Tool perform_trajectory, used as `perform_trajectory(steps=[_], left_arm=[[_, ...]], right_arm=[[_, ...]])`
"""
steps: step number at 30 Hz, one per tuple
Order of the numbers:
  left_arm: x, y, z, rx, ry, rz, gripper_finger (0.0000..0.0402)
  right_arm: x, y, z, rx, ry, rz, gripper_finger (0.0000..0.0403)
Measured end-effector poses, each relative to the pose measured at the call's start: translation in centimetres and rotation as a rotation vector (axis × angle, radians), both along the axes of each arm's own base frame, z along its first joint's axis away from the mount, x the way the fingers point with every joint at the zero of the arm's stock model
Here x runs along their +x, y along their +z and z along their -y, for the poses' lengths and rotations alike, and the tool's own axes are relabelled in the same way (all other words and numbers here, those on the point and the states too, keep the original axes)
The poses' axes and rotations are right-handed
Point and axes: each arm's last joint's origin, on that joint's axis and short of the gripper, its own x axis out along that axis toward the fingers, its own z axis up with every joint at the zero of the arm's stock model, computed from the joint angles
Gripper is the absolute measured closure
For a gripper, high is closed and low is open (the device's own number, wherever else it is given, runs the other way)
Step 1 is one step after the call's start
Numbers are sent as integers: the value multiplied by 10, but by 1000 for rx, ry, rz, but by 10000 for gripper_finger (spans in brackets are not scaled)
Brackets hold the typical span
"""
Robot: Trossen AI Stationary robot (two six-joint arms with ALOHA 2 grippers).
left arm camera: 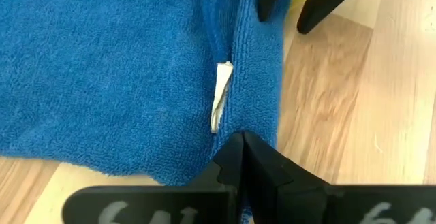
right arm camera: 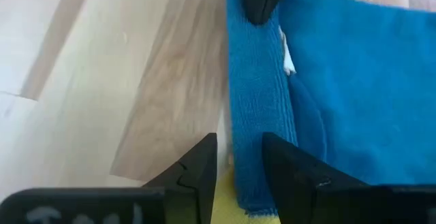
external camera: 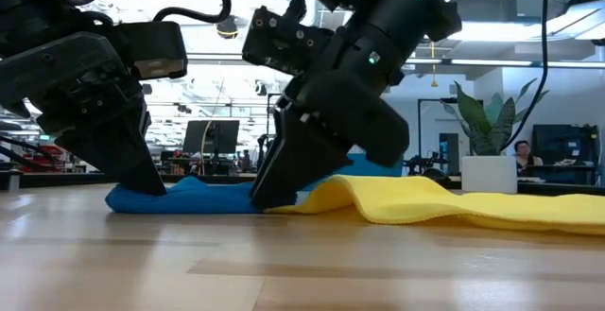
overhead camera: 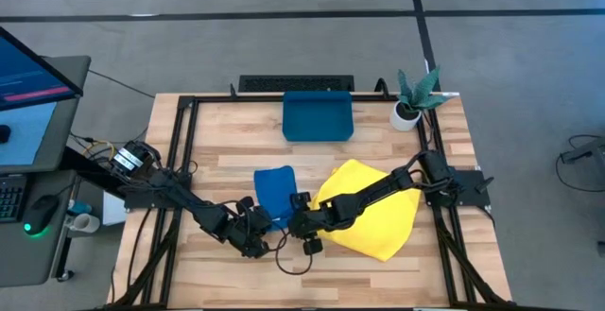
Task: Roll microfiber towels into tight, uniform cylinder then place into a basket
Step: Roll the blue microfiber cloth
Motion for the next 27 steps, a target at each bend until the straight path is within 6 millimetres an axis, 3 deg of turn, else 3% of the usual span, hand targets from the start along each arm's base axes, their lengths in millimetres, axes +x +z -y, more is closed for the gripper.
perform_trajectory(steps=[13,27], left_arm=[[-1,0,0,0,7,-9,401],[-1,-1,0,1,6,-13,401]], right_arm=[[2,31,-5,-1,20,18,262],[1,13,5,-7,14,30,262]])
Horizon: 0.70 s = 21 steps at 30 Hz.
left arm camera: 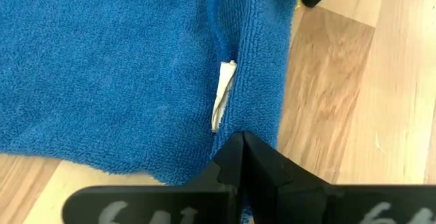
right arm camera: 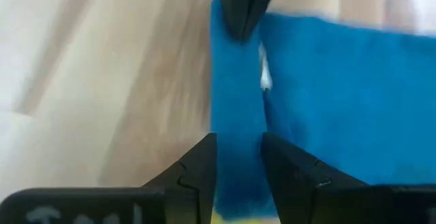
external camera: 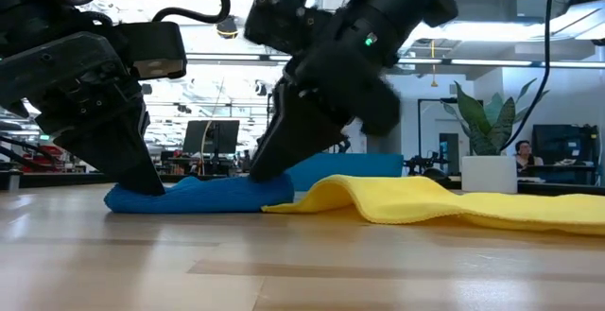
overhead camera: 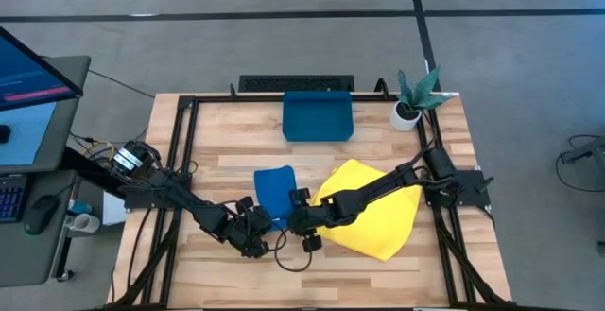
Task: Roll microfiber towels into tight, uniform cylinder then place into a basket
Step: Roll the blue microfiber cloth
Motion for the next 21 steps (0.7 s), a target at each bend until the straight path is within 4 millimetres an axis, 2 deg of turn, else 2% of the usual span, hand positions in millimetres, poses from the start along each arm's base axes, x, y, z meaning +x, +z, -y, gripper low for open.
perform_trajectory(steps=[9,15,21], left_arm=[[0,0,0,9,-12,-4,401],[0,0,0,32,-43,-14,398],[0,0,0,37,-59,-19,361]], right_arm=[[5,-26,3,-10,-16,-39,262],[6,-28,8,27,-67,-51,262],[6,-30,8,61,-68,-68,279]])
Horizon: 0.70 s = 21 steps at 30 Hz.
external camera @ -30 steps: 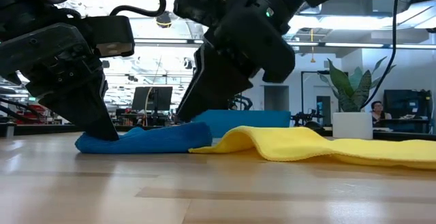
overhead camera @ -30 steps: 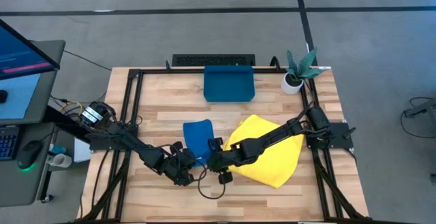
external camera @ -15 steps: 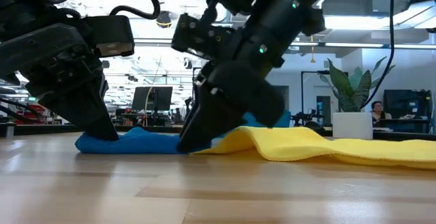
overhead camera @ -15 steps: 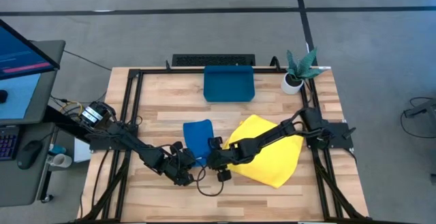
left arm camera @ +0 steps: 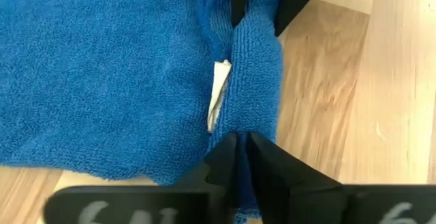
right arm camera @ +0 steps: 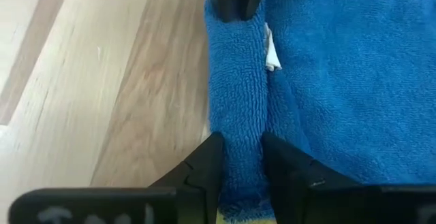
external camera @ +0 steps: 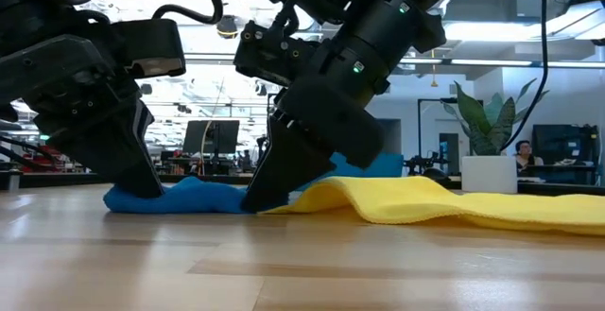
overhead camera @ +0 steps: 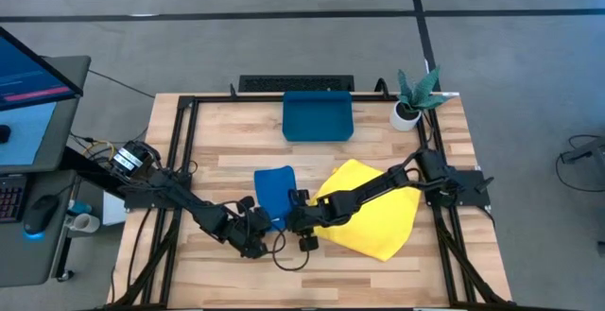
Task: Roll microfiber towels into tight, uniform cylinder then place into a basket
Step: Roll the blue microfiber cloth
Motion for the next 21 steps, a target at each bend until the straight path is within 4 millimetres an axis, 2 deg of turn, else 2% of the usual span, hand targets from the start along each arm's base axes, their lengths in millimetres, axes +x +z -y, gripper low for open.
perform_trajectory(steps=[8,12,18,21], left_arm=[[0,0,0,-3,-3,-3,322],[0,0,0,-2,-11,-6,324],[-4,9,1,-13,-101,-24,335],[-7,19,3,-15,-149,-4,340]], right_arm=[[0,-1,0,8,6,-6,301],[1,2,-1,21,6,-11,325],[8,11,-4,105,38,-22,383],[10,14,-2,166,38,-51,387]])
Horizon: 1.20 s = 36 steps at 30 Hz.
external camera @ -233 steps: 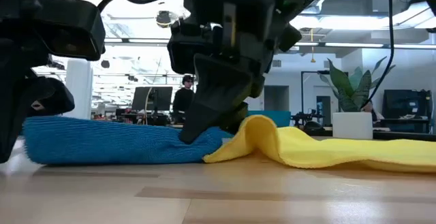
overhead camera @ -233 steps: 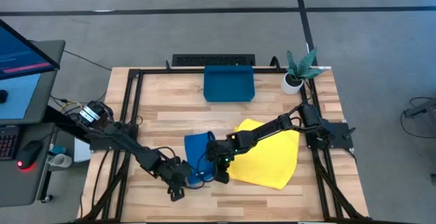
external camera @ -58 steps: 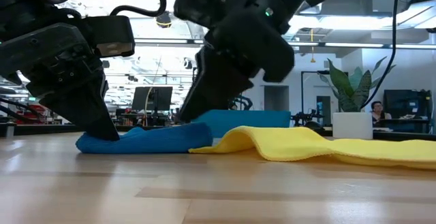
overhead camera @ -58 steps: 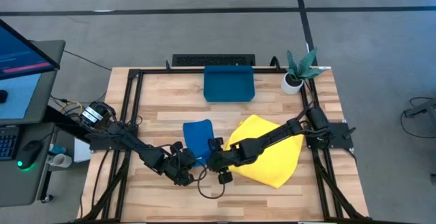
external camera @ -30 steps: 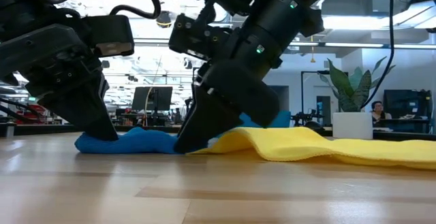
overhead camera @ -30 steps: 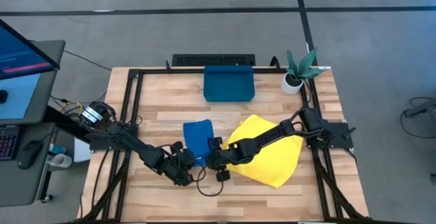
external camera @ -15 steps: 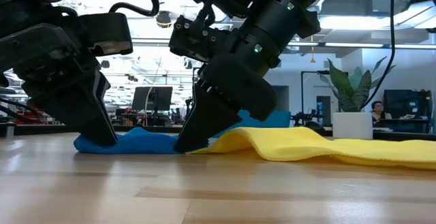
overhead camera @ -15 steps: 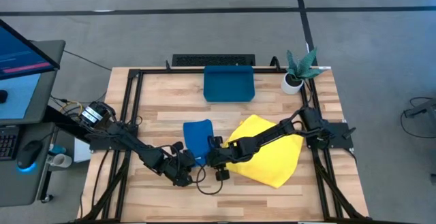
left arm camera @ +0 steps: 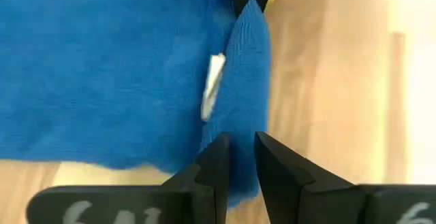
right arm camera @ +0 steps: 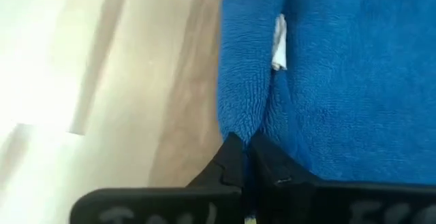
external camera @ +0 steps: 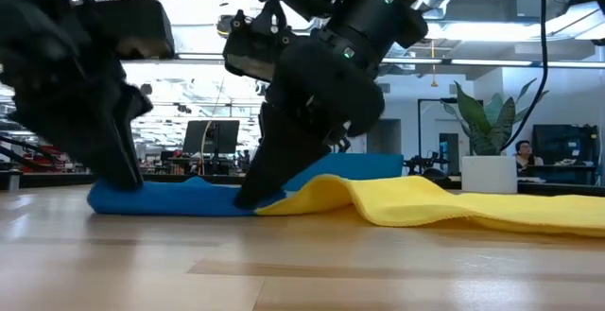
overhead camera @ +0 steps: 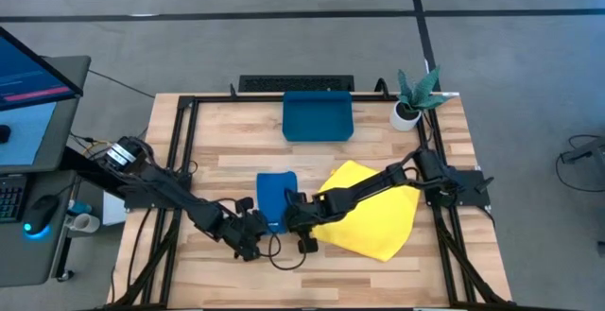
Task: Roll microfiber towels into tight, uniform cylinder then place into a basket
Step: Roll the blue microfiber cloth
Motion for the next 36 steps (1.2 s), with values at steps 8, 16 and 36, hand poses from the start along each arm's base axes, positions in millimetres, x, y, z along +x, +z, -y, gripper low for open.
perform_trajectory(steps=[8,16,36], left_arm=[[-13,27,12,69,-121,113,350],[-20,30,29,152,-260,175,352],[-8,10,20,208,-267,110,309]], right_arm=[[5,2,12,281,-24,-86,378],[11,4,41,536,-197,-193,379],[16,6,69,739,-459,-301,387]])
